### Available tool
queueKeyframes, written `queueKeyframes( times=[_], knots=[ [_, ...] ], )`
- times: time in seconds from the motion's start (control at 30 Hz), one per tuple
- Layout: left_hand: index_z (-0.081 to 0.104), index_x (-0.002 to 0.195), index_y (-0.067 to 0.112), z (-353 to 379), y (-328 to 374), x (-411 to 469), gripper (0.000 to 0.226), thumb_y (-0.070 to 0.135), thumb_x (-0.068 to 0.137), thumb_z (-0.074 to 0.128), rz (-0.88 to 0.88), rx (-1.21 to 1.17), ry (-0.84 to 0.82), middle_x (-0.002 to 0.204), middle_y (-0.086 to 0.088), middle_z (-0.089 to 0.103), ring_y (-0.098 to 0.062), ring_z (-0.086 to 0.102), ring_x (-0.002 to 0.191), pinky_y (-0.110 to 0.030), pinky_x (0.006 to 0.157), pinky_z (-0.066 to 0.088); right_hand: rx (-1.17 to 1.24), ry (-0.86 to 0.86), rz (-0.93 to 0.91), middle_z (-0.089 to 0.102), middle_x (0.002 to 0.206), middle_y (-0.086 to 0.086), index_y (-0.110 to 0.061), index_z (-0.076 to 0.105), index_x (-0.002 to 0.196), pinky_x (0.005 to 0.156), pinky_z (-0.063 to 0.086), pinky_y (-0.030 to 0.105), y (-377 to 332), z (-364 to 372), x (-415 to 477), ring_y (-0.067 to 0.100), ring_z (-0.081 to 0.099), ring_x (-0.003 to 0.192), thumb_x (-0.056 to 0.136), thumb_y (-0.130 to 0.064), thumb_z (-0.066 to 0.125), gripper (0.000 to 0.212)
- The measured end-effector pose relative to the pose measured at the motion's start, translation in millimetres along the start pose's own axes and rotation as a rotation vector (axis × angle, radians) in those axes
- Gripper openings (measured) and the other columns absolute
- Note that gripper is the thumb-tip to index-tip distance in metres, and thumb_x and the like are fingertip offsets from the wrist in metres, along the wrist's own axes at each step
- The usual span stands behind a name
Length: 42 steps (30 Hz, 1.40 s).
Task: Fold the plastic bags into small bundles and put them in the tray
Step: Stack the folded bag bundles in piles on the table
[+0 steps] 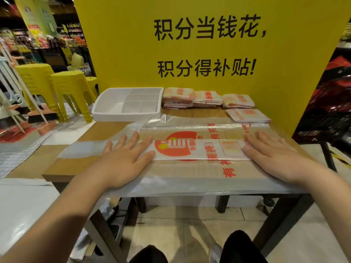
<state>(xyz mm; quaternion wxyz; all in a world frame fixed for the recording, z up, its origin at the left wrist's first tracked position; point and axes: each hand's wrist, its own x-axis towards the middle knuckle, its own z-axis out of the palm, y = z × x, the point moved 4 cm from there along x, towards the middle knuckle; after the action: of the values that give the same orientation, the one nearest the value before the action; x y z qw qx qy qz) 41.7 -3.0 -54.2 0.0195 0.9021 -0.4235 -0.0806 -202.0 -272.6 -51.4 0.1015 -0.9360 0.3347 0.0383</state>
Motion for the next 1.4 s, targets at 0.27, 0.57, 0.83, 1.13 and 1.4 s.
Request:
queueKeyframes(
  times=[0.27,0.57,0.83,1.13,1.4],
  knots=[
    [0.015,0.157,0.038,-14,12,-6,0.089,0.084,0.081,0.011,0.136,0.098,0.070,0.166,0.006,0.011,-0.014,0.006,0.152,-0.043,0.124,-0.005,-0.014,0.103,-0.017,-0.003,0.167,-0.009,-0.040,0.004,0.158,0.124,-0.009,0.044,-4,-1,-2,0.010,-0.005,0.153,0.097,-0.065,0.010,0.066],
    [0.017,0.156,0.032,-39,47,-16,0.054,0.037,0.104,0.033,0.365,0.354,0.014,0.152,0.008,0.041,-0.012,0.055,0.096,-0.033,0.084,0.051,0.001,0.137,-0.413,0.035,0.154,-0.023,-0.046,0.030,0.151,0.117,0.032,0.035,-38,-10,-13,0.004,0.034,0.141,0.079,-0.091,0.029,0.084],
    [0.051,0.122,0.036,-56,41,-2,0.021,0.037,0.102,0.044,0.391,0.329,0.177,0.109,0.006,0.066,-0.015,0.060,0.091,-0.030,0.067,0.044,-0.253,0.296,-0.471,0.055,0.138,-0.020,-0.044,0.041,0.143,0.105,0.041,0.033,-59,-32,-13,0.010,0.052,0.124,0.096,-0.050,0.045,0.047],
    [0.050,0.123,0.047,-98,45,-16,0.025,0.033,0.102,0.048,0.431,-0.162,0.186,0.085,0.020,0.065,0.002,0.059,0.076,-0.017,0.065,0.045,-0.200,0.561,-0.310,0.067,0.113,-0.008,-0.032,0.055,0.126,0.121,0.015,0.053,-64,-112,21,0.019,0.056,0.120,0.093,-0.029,0.044,0.035],
    [0.057,0.121,0.037,-24,84,-6,0.028,0.031,0.094,0.062,0.077,-1.030,0.103,0.096,0.004,0.076,-0.013,0.074,0.082,-0.040,0.078,0.061,-0.129,0.675,-0.310,0.047,0.143,0.006,-0.027,0.050,0.140,0.123,0.007,0.053,-124,-126,93,0.028,0.034,0.140,0.093,-0.032,0.058,0.048]
  ],
)
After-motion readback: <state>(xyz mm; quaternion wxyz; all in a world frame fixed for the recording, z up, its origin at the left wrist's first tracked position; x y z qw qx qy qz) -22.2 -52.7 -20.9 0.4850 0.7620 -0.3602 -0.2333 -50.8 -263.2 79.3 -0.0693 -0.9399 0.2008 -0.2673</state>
